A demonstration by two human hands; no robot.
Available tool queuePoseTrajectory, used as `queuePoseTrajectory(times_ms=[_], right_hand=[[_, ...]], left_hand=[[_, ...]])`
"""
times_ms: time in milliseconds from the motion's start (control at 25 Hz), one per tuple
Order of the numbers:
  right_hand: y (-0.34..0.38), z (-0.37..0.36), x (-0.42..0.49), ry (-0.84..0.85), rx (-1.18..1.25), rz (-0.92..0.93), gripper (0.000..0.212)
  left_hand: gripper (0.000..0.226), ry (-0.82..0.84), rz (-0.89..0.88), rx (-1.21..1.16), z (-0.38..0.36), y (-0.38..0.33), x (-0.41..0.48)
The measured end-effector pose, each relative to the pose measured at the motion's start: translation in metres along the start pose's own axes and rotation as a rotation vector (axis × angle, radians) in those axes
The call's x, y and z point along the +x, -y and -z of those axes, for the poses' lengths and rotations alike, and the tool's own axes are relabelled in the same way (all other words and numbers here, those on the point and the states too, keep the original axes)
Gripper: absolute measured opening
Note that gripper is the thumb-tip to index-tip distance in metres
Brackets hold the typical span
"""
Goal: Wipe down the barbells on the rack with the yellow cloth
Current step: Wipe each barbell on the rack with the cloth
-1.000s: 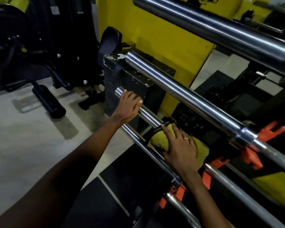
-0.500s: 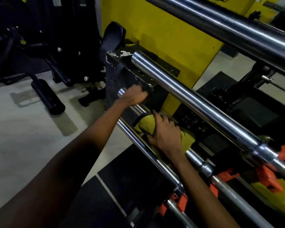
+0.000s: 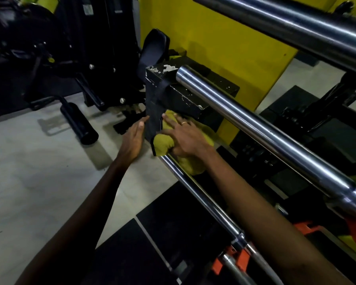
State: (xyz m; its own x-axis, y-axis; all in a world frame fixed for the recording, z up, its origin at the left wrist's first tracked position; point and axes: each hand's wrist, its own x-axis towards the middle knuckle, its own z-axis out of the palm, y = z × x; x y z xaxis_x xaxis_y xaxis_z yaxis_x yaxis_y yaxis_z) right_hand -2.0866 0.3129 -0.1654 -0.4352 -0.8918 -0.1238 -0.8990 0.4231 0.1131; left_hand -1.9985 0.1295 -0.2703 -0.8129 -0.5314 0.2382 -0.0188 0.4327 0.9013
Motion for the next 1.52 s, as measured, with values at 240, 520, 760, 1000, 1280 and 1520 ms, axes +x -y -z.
queuePoseTrajectory(times_ms=[240, 520, 760, 1000, 1280, 1520], right_hand=[[-0.005, -0.011, -0.098, -0.027, 0.081, -0.054, 0.084], [0.007, -0.036, -0.213, -0.115, 0.170, -0.635, 0.104], [0.007, -0.030, -0.202, -0.110, 0.230, -0.725, 0.099], [0.009, -0.027, -0.167, -0.087, 0.197, -0.667, 0.095], [0.012, -0.034, -0.100, -0.123, -0.013, -0.417, 0.110], [0.036, -0.032, -0.032, -0.106, -0.308, -0.164, 0.070]], left_hand=[[0.050, 0.100, -0.211, 0.290, -0.043, -0.047, -0.004], [0.042, 0.148, -0.532, 0.518, -0.084, -0.068, 0.003], [0.041, 0.105, -0.500, 0.683, -0.086, -0.093, 0.031], [0.050, 0.567, -0.246, 1.068, -0.080, -0.134, 0.057], [0.044, -0.167, -0.035, 0.236, -0.050, -0.028, -0.007], [0.052, 0.258, 0.135, 0.305, -0.065, 0.026, -0.090]])
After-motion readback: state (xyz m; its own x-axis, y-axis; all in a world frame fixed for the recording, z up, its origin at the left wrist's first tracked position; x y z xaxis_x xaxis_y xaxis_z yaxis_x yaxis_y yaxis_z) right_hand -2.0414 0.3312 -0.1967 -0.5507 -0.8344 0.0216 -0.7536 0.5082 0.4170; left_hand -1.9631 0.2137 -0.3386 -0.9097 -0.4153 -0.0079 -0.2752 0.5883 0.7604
